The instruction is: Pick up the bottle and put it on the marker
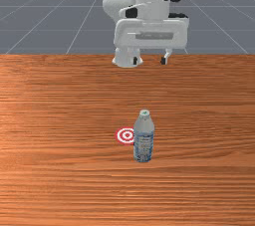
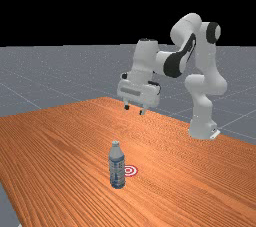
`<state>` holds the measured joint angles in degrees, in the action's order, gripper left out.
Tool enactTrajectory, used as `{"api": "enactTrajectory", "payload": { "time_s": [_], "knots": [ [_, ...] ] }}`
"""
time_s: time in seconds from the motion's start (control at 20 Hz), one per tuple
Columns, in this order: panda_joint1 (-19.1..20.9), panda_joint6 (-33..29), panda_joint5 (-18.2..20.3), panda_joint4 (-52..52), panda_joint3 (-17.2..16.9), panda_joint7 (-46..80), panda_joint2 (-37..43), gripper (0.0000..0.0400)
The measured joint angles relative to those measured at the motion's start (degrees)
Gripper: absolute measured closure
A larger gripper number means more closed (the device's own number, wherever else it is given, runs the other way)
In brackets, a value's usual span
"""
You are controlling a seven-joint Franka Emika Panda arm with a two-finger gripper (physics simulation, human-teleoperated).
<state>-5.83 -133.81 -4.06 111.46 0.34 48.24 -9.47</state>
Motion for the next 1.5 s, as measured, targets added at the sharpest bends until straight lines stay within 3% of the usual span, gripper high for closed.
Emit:
{"api": "enactTrajectory", "payload": {
  "time_s": [0.35,0.7,0.75,0.8,1.0,1.25,1.5],
  "knots": [
    [-1.3,-9.6,-2.4,-9.5,-1.3,4.5,-15.1,0.0001],
    [-1.5,-11.8,-3.0,-13.1,-2.0,5.5,-21.8,0.0000],
    [-1.5,-11.9,-3.0,-13.2,-2.0,5.5,-21.9,0.0156],
    [-1.5,-12.1,-3.1,-13.1,-2.0,5.6,-21.9,0.0235],
    [-1.3,-12.4,-2.9,-11.0,-2.0,5.5,-19.9,0.0236],
    [0.2,-14.7,-2.0,2.6,-2.4,4.6,-8.7,0.0236],
    [1.4,-18.7,-2.7,6.3,-3.9,5.1,-7.7,0.0236]
  ]
}}
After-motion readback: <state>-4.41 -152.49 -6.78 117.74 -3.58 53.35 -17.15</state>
